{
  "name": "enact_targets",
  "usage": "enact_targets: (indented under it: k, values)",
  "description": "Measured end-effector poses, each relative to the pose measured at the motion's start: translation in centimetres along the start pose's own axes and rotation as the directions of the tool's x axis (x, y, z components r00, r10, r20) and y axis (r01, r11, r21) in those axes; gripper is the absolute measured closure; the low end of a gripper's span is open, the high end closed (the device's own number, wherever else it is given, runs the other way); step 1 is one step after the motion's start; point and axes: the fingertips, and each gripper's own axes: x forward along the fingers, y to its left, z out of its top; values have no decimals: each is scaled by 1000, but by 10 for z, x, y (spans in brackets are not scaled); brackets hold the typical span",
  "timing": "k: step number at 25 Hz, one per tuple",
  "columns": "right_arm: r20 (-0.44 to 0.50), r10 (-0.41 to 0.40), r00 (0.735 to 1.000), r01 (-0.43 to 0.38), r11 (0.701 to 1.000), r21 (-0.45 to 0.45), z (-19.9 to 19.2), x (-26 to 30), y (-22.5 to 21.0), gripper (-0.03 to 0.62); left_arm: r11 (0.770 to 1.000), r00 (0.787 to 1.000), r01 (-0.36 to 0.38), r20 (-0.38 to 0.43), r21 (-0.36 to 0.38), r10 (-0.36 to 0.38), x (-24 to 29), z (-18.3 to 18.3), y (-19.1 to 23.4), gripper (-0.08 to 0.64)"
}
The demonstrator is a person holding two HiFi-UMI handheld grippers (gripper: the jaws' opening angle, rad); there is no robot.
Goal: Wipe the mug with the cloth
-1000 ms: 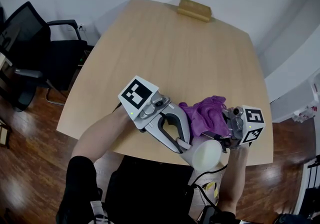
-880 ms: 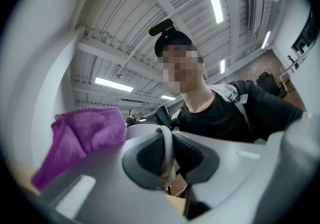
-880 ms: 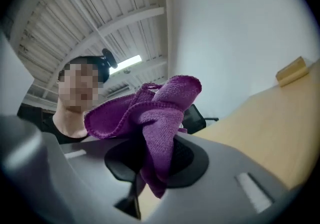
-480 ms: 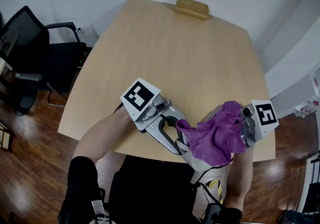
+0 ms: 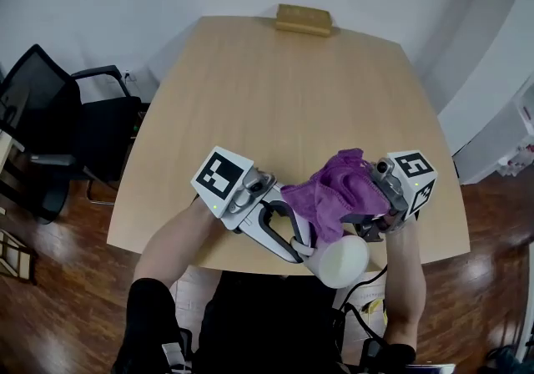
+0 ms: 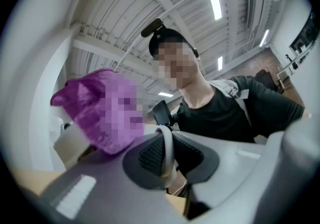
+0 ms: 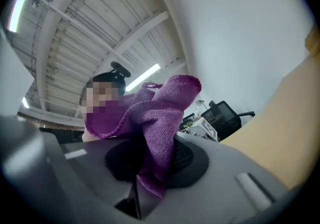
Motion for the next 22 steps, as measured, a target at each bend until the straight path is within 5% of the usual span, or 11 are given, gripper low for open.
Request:
enact_targets:
  k: [4,10,13,15,17,18,22]
  values:
    - [129,-41,991,29,996,88,-4,-14,-16,512,1000,1000,-21,16,23,20,-2,6,2,500]
    - [237,-204,950,149,962,228,-18,-33,-51,512,994,991,-70,118,82,60,-15,40,3,500]
    - [258,-237,937,165,948,273,-27,-39,-55,512,985,973,-136,200,107,113,-24,54,10,500]
    - [246,-303,921,227,928,296,-35,-46,-61,512,971,943,-215,279,103,179,-36,64,21,499]
    - [216,-412,885,339,889,309,-46,-55,-70,512,941,877,-334,385,57,288,-56,77,40,499]
    - [219,-466,857,392,866,309,-49,-61,-74,511,918,822,-396,448,7,351,-68,85,52,500]
    - [467,-554,690,508,829,233,-9,-94,-64,511,823,536,-503,652,-263,536,-130,101,86,505]
